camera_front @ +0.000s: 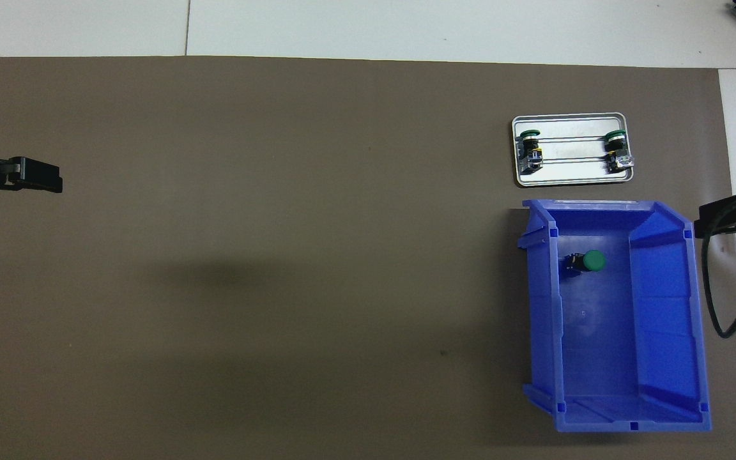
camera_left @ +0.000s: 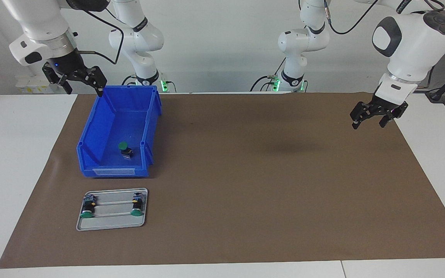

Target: Place and press button with both arms

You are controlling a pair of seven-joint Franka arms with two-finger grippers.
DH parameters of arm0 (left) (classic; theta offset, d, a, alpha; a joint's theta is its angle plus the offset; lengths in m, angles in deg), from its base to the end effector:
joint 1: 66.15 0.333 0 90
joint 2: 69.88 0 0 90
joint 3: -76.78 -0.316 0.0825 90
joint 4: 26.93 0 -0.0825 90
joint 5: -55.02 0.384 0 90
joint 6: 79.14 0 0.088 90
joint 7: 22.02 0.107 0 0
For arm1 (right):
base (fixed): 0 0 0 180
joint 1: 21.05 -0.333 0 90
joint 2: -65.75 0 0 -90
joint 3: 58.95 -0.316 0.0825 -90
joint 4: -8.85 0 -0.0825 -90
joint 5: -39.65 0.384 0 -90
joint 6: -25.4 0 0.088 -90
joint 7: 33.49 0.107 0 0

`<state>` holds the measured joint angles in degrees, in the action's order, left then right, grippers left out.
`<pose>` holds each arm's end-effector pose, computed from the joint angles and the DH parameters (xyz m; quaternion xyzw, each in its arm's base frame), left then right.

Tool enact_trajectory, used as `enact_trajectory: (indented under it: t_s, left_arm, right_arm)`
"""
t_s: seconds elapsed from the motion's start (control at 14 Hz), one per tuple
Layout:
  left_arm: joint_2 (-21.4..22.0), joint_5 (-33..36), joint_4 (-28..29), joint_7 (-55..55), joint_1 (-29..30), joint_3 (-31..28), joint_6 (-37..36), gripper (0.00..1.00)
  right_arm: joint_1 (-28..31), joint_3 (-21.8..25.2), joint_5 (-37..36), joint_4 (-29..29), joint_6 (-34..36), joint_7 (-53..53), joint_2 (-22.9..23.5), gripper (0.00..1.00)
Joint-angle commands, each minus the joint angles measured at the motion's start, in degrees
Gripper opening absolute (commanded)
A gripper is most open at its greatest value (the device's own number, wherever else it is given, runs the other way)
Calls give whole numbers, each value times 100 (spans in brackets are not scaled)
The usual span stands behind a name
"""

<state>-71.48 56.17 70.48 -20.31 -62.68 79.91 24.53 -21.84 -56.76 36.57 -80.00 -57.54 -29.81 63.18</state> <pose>0.5798 0.0055 0.5685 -0.9990 0.0139 -0.0405 0.0098 0.5274 -0.0197 0.6478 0.9981 -0.0468 -0.0286 0.0265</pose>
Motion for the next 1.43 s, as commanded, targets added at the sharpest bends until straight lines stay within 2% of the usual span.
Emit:
enact_trajectory:
  t_s: [0.0, 0.5, 1.36]
  left_arm:
    - [159, 105, 156, -57, 58, 47, -13, 100]
    - [159, 105, 156, -57, 49, 47, -13, 100]
    - [159, 105, 156, -57, 58, 47, -13, 100]
  right_arm:
    - [114, -26, 298, 105, 137, -121, 28, 100]
    - [87, -26, -69, -70, 85, -209, -42, 100]
    - [96, -35, 9, -62, 67, -156, -42, 100]
